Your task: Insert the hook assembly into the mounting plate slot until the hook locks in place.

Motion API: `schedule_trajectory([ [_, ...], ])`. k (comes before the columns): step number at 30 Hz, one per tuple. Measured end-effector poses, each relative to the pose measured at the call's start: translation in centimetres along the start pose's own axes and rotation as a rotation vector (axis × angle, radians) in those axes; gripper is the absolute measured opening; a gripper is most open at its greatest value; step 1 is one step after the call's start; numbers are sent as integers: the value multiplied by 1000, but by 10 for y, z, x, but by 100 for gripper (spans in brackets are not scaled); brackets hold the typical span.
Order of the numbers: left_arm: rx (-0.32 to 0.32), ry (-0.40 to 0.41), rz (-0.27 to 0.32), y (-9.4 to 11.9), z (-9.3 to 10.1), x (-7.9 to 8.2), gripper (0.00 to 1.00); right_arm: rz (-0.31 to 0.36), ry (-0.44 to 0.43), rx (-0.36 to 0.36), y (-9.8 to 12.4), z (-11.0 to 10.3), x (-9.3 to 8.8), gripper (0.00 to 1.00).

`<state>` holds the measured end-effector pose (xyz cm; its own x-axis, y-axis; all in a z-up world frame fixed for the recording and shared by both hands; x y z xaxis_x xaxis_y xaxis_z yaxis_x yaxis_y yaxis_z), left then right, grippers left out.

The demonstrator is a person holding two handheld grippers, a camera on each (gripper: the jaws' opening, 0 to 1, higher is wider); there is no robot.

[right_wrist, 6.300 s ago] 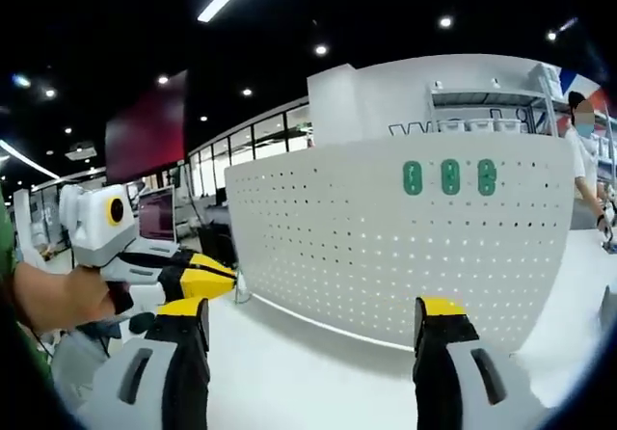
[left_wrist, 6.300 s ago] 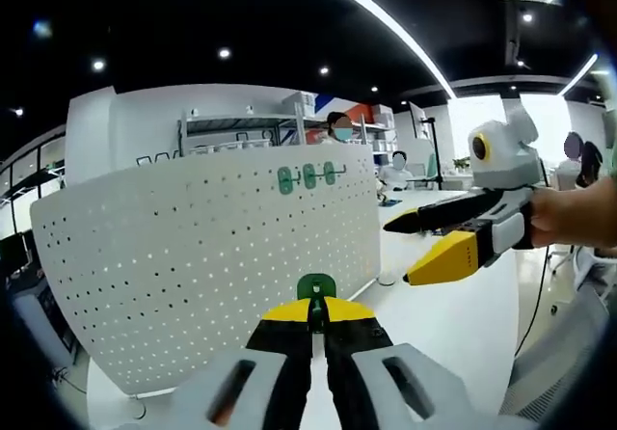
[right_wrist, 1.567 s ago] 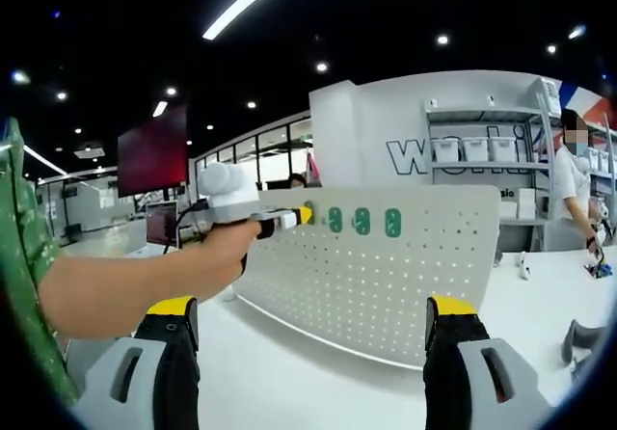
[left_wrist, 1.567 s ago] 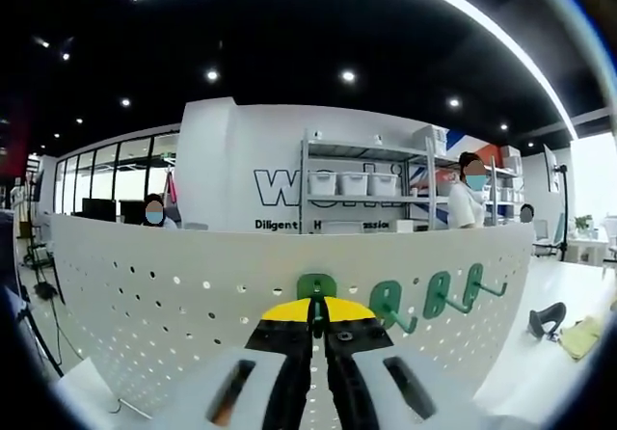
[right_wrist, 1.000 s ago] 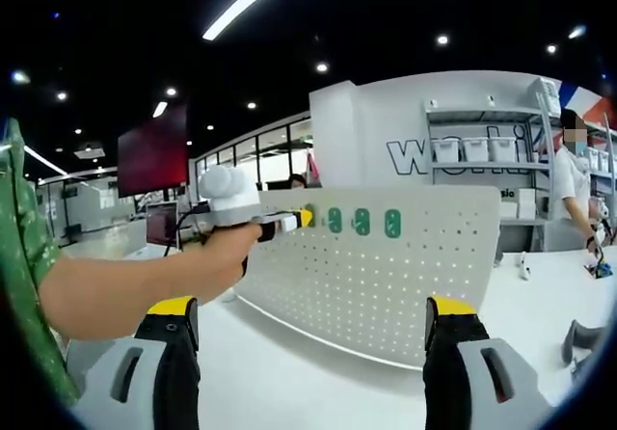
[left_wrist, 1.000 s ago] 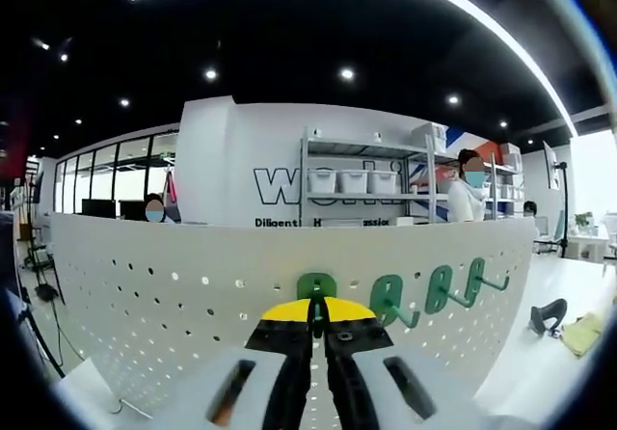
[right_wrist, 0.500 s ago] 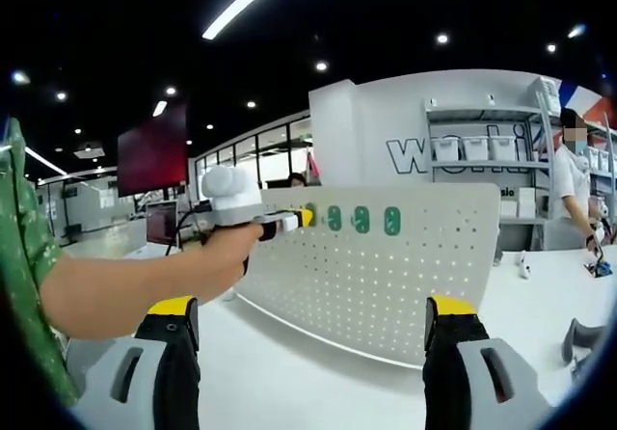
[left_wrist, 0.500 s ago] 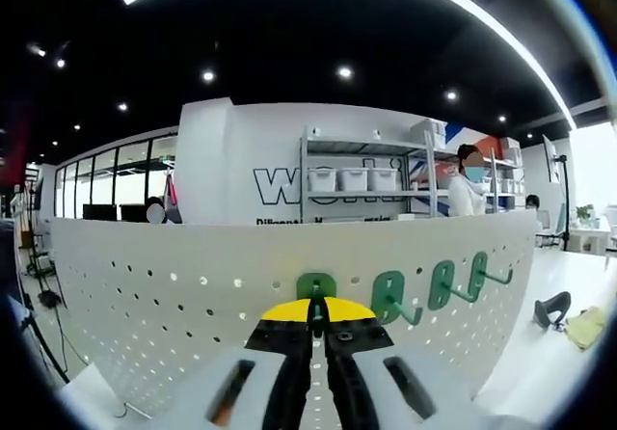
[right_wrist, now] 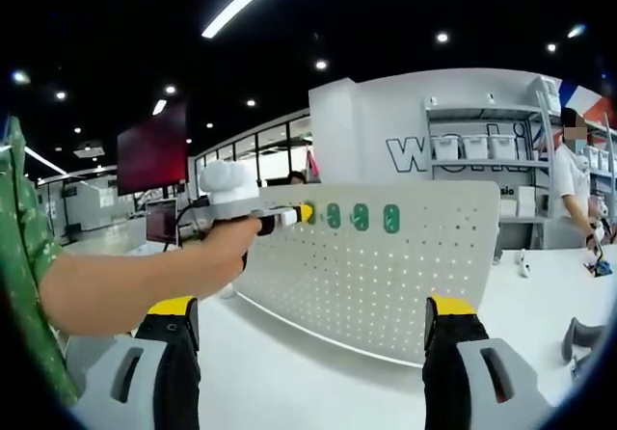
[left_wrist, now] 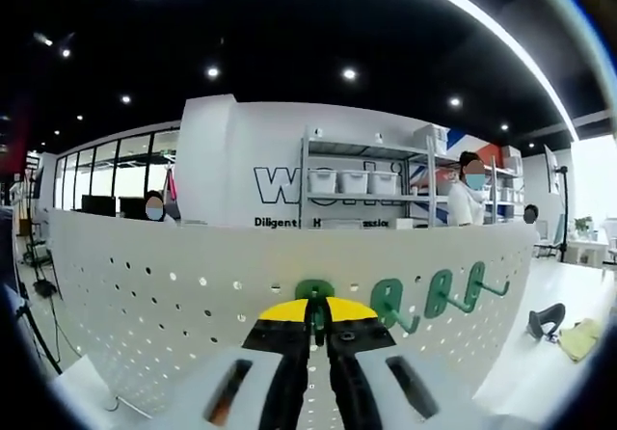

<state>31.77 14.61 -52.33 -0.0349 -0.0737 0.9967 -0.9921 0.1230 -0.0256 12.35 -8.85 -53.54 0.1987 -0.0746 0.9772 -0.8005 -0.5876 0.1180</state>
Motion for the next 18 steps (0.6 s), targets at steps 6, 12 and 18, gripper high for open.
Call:
schedule_trajectory([
  [6,3,-28,-5,-2,0,-1,4,6,-1,0,1,0,1,99],
  [12,-2,-29,-3,0,1,1,3,6,-1,-2,3,-1,1,99],
  [18,-2,-20,-7,1,0,0,3,5,0,-4,3,-2,1,99],
])
Point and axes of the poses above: the point that each gripper's makers call its tool centre point, and the gripper's own axes: y roughly backward along the fingers, z roughly to its right, x roughly out of its top, the point moved 10 cm from there along y, roughly backward along the fingers, and after that the axes turned 7 degrees about -y, right-handed, at the moved point
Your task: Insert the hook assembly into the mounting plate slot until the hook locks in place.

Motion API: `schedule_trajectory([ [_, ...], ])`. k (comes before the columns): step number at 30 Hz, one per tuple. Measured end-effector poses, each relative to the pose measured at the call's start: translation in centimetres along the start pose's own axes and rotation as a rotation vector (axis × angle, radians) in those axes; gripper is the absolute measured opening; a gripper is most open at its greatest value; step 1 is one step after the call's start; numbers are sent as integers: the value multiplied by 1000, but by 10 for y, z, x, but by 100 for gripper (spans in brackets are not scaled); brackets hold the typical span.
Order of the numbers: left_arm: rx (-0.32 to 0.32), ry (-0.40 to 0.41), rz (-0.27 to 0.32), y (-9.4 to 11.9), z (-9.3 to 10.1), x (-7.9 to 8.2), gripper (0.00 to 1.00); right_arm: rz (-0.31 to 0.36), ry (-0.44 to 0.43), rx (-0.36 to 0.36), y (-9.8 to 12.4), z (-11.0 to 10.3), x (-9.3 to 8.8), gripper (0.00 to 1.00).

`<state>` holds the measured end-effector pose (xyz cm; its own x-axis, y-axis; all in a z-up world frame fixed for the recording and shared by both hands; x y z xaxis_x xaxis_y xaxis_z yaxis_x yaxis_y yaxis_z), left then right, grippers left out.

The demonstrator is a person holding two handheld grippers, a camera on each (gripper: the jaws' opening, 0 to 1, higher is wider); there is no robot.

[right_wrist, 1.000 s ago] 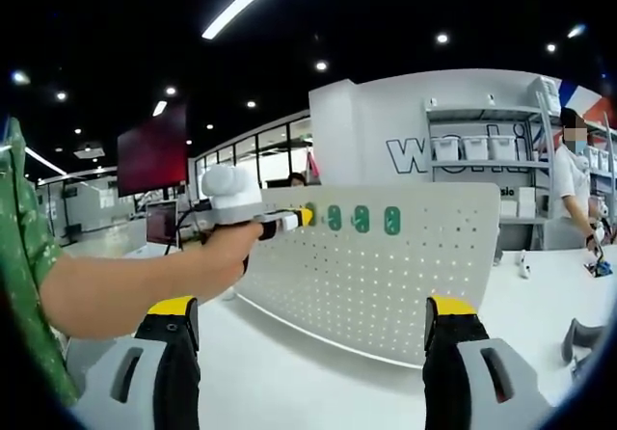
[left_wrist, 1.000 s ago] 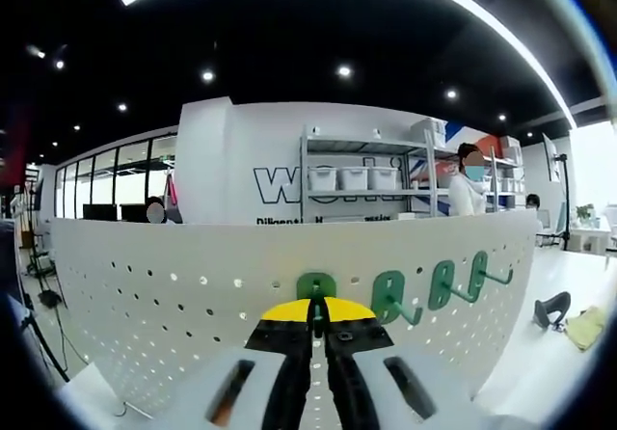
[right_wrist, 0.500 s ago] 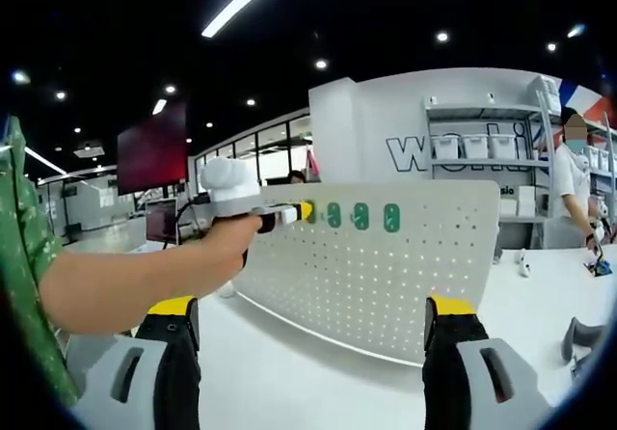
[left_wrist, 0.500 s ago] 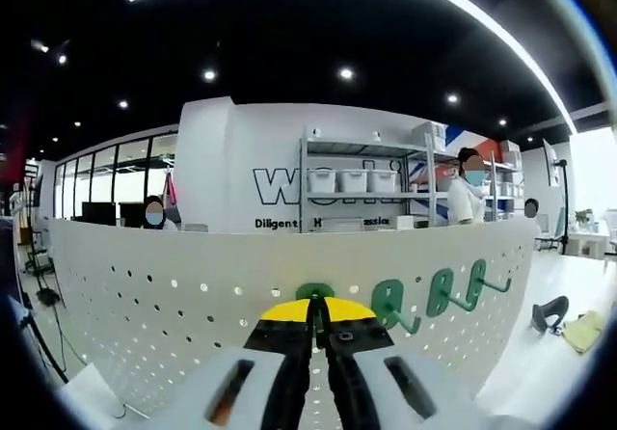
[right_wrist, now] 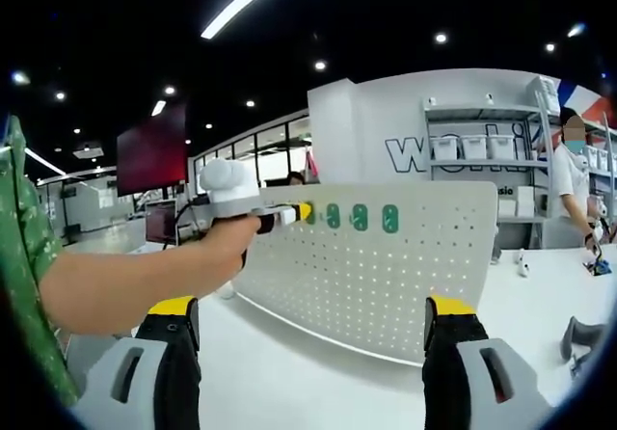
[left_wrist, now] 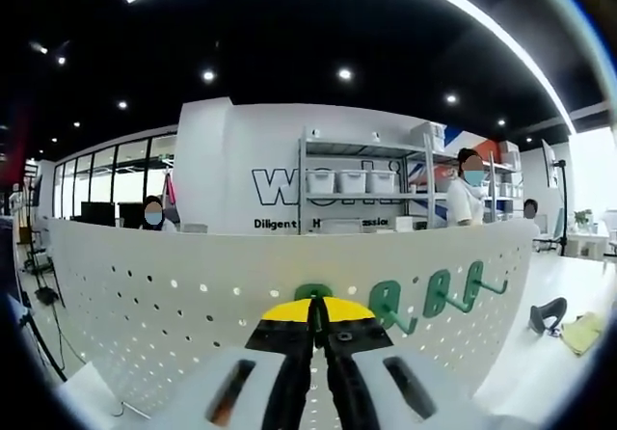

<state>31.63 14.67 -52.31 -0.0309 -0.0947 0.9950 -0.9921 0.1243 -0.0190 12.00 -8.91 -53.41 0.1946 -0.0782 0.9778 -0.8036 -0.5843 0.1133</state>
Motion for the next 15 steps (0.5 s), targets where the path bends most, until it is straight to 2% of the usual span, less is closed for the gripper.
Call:
schedule_trajectory([
  [6,2,7,6,-1,-2,1,6,0,0,-3,1,-1,0,99],
  [15,-4,-22,6,-4,2,4,3,6,-4,-8,2,-1,1,99],
])
Point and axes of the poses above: the point that each gripper's makers call its tool centre point, and the gripper's own axes: y roughly backward along the fingers, z roughly to its right, x roughly out of its top, the point moved 10 cm from there along y, roughly backward along the fingers, and after that the axes turned 7 degrees about -y, right-handed, at the moved point
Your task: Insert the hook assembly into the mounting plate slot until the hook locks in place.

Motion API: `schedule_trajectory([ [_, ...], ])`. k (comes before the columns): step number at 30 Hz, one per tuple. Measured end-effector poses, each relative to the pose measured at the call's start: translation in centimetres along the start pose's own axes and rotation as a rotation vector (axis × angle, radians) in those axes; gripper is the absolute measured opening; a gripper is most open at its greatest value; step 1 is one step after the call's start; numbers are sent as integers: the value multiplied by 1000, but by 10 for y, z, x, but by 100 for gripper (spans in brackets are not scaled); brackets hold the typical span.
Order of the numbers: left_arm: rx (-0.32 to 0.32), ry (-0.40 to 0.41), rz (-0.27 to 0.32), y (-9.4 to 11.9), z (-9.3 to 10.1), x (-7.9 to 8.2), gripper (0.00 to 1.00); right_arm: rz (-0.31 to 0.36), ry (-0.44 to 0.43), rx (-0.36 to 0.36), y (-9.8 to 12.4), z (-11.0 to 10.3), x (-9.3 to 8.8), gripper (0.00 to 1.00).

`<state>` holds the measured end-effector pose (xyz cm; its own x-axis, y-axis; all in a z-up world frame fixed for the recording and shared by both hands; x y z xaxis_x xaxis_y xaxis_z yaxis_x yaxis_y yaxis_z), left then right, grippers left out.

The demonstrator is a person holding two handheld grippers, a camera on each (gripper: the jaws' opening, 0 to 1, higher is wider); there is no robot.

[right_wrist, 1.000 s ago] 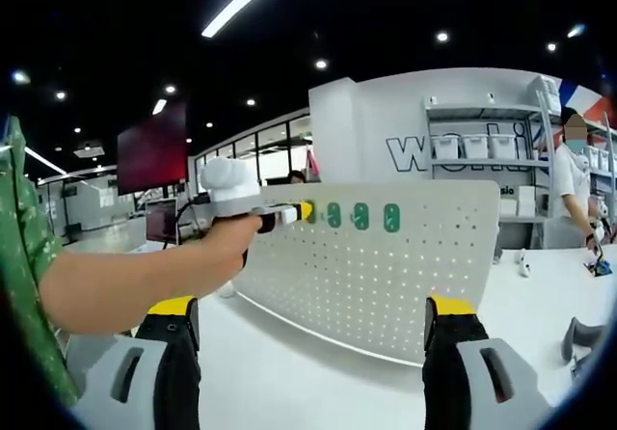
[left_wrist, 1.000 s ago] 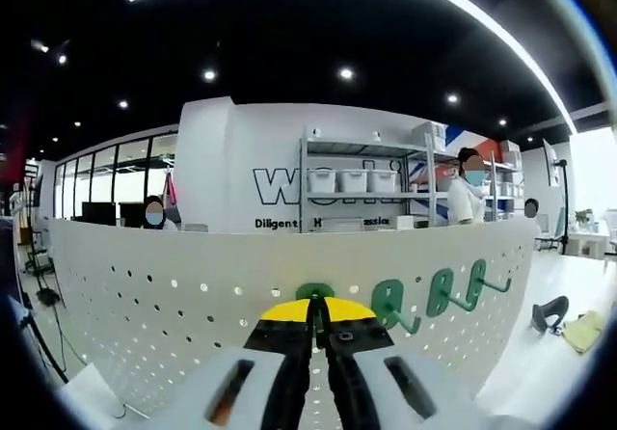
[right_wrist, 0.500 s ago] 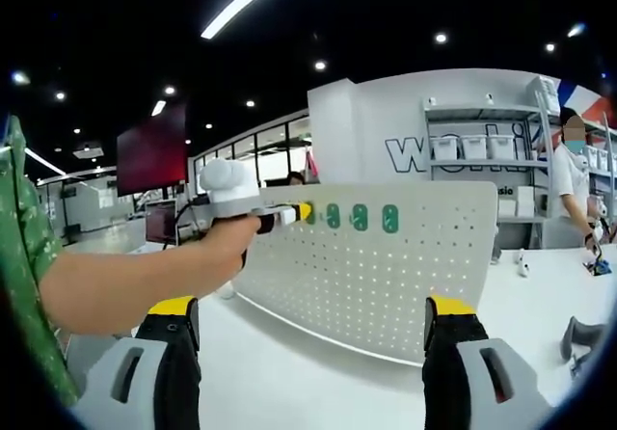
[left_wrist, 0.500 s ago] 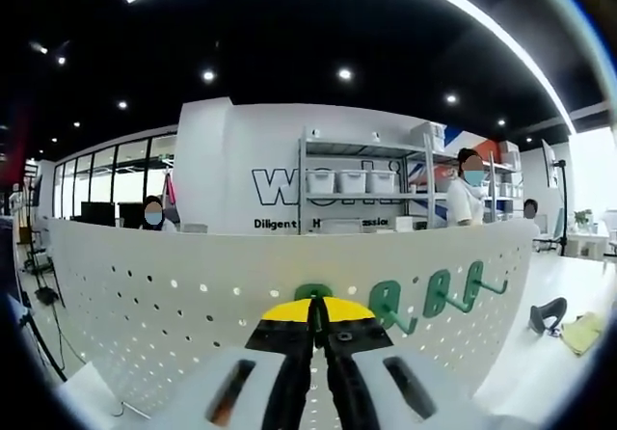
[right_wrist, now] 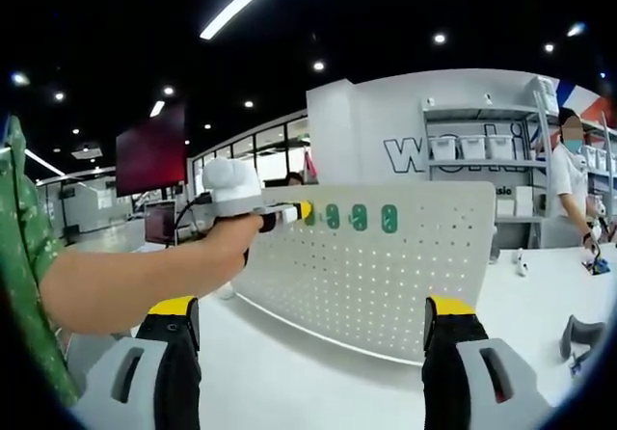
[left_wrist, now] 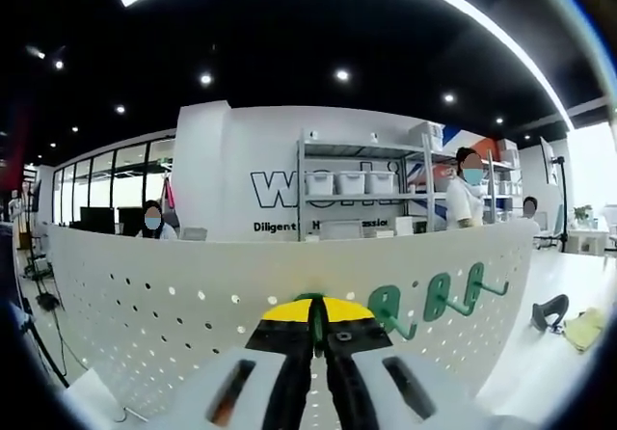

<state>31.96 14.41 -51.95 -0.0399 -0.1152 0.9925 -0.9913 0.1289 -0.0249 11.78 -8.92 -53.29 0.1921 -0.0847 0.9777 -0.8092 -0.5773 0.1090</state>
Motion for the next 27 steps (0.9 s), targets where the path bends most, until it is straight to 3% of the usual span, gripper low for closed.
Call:
schedule_trajectory([
  [18,-4,0,1,1,-1,-2,4,4,4,-12,3,0,1,99],
  [27,-19,1,10,3,0,-1,10,4,7,-12,3,-2,1,99],
])
Point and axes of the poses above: the point that each gripper's makers call its tool centre point, and the gripper's own axes: y roughly backward along the fingers, z roughly to its right, x roughly out of its top, the point moved 10 cm from there along y, roughly backward along the fingers, and after that the axes turned 7 degrees about -y, right-handed, at the moved point
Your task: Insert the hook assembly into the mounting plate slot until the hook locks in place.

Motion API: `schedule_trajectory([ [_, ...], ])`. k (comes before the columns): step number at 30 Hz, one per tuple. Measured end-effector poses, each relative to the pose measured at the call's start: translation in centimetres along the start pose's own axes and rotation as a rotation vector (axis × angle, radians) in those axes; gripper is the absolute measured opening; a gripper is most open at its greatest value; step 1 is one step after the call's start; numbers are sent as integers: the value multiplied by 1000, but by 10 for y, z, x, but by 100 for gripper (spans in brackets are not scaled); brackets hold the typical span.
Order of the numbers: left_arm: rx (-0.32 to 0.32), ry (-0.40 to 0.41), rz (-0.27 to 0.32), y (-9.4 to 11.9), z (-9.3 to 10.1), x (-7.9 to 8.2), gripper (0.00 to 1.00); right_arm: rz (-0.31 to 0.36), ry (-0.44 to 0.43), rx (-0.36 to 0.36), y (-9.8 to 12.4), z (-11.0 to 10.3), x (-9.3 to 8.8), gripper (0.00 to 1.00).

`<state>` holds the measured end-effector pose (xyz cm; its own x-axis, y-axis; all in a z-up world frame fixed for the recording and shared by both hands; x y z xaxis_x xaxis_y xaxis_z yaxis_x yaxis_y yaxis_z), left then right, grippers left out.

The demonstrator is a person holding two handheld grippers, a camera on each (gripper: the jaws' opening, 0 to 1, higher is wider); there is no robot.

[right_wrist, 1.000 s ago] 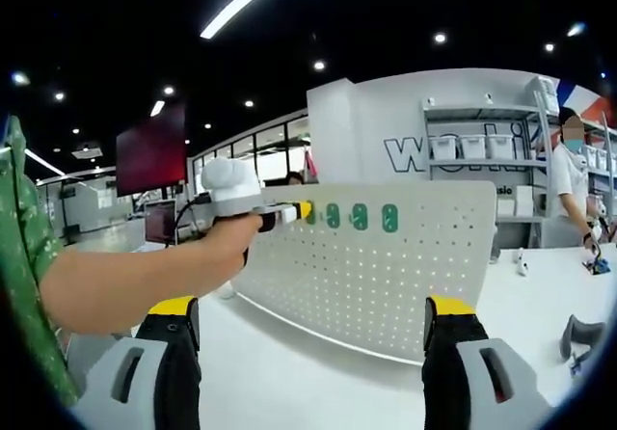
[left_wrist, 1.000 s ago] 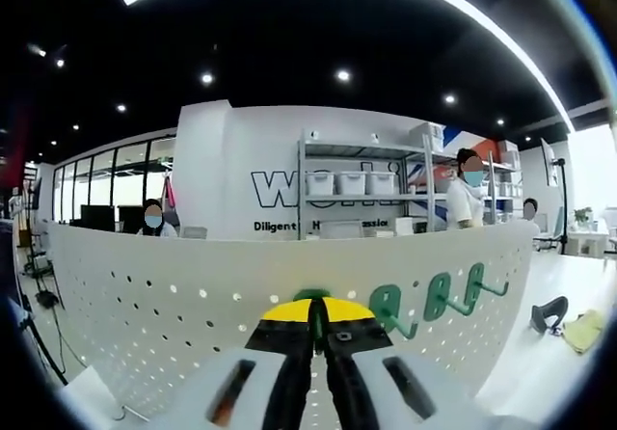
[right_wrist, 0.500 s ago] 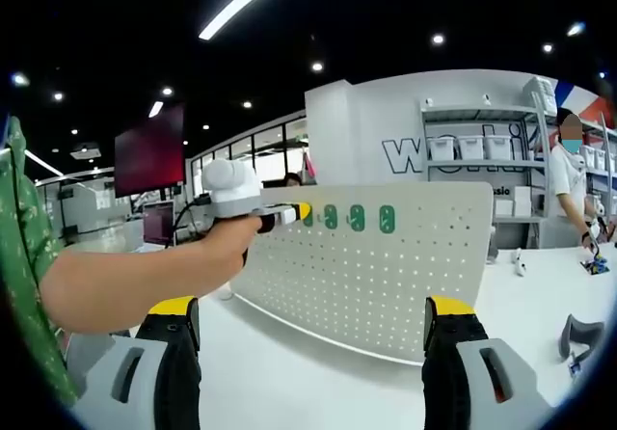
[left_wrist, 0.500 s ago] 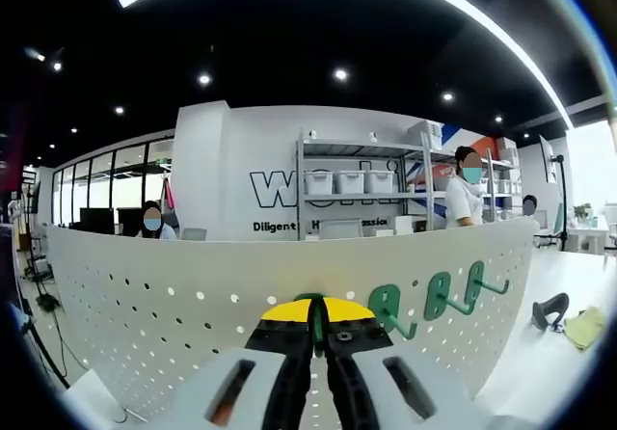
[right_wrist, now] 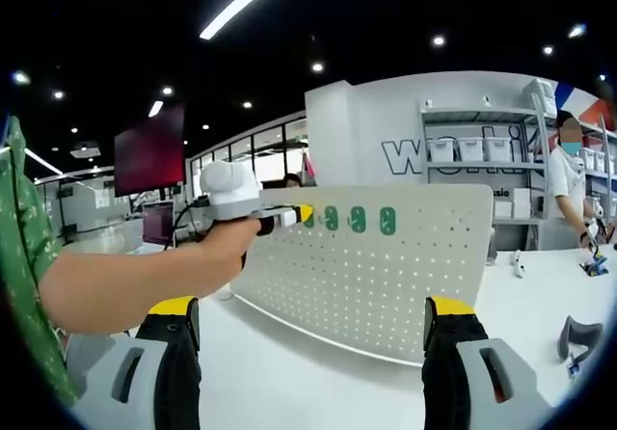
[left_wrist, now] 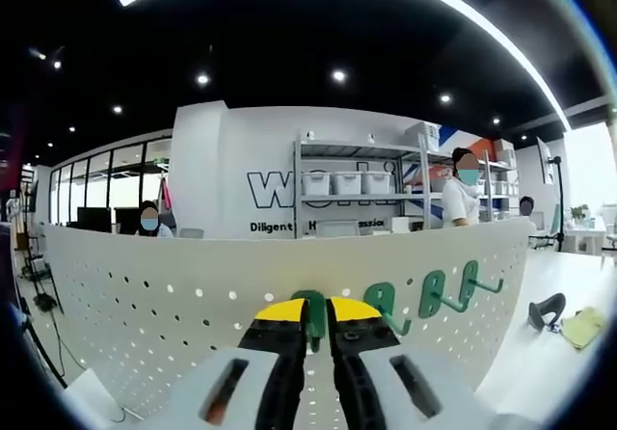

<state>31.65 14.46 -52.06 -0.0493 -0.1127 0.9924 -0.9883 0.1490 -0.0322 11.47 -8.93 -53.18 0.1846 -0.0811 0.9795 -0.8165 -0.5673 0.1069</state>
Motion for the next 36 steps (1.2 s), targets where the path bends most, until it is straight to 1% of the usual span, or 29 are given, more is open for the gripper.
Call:
schedule_trajectory([
  [3,-5,6,0,2,0,1,13,1,0,0,0,-1,0,99],
  [7,-13,8,1,3,0,1,15,-1,2,1,0,-2,0,99],
  [10,-17,22,2,4,0,3,20,-1,3,2,0,-3,1,99],
  [16,-29,26,-1,7,-1,3,23,-1,5,6,0,-7,1,99],
  [22,-44,27,8,14,-1,6,26,3,7,7,2,-10,2,99],
  [26,-58,40,15,18,-2,8,32,4,8,7,4,-12,2,99],
  [29,-73,47,10,21,-2,8,35,6,8,7,5,-14,1,99],
  [36,-93,49,9,32,-4,8,39,8,11,4,8,-20,2,99],
])
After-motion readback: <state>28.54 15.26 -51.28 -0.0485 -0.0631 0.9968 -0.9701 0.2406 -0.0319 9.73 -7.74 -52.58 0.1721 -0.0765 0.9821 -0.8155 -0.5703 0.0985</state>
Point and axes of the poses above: the point that each gripper's makers call its tool centre point, and the gripper's own axes: y roughly backward along the fingers, z roughly to its right, x roughly out of its top, the point moved 10 cm from there along y, roughly backward along the fingers, and after that the axes turned 7 degrees about -y, right-handed, at the moved point
